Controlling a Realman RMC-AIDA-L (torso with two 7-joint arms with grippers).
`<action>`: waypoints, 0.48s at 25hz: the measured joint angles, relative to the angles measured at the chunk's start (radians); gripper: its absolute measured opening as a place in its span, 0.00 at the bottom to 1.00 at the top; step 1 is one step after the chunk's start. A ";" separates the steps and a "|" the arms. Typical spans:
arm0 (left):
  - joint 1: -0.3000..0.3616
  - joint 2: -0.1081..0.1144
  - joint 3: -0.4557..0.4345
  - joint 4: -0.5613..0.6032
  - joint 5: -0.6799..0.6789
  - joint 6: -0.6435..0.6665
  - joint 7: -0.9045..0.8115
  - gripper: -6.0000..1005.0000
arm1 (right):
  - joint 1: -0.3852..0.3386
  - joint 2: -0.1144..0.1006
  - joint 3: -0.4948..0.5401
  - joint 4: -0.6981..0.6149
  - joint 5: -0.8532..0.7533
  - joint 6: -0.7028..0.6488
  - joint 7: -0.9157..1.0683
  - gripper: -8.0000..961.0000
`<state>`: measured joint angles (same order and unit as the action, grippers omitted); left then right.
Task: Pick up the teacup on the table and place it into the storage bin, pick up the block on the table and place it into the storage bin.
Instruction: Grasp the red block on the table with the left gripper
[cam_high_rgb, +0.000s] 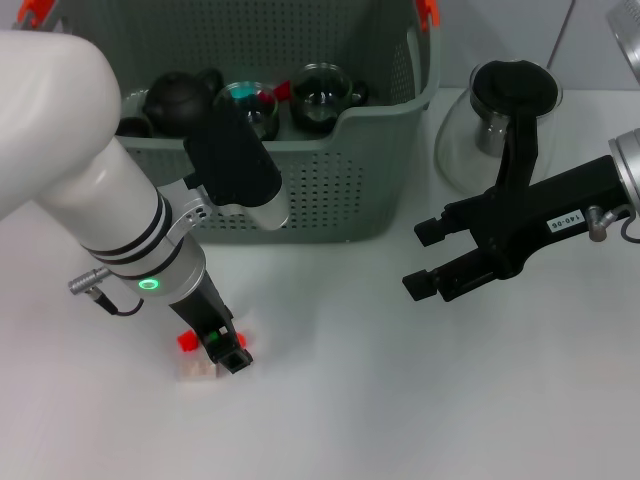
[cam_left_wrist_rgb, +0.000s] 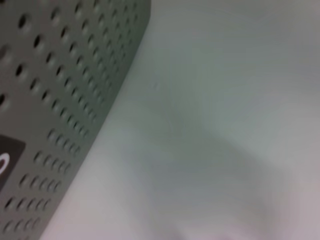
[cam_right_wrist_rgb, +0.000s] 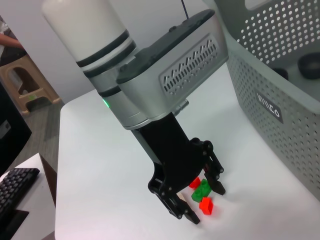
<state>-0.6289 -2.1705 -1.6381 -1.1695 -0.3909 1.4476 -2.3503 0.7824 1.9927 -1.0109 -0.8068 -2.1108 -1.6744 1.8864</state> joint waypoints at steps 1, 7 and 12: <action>-0.001 0.000 0.000 0.003 0.001 -0.002 -0.001 0.60 | 0.000 0.000 0.000 0.000 0.000 0.000 0.000 0.98; -0.002 0.000 0.000 0.005 0.002 -0.003 0.000 0.59 | 0.000 0.000 0.000 0.000 0.000 0.002 0.000 0.98; -0.004 0.000 0.003 0.003 0.007 -0.002 -0.001 0.59 | 0.000 0.000 0.002 0.000 0.001 0.006 -0.001 0.98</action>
<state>-0.6329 -2.1705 -1.6355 -1.1661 -0.3841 1.4461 -2.3513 0.7823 1.9926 -1.0094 -0.8068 -2.1093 -1.6679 1.8855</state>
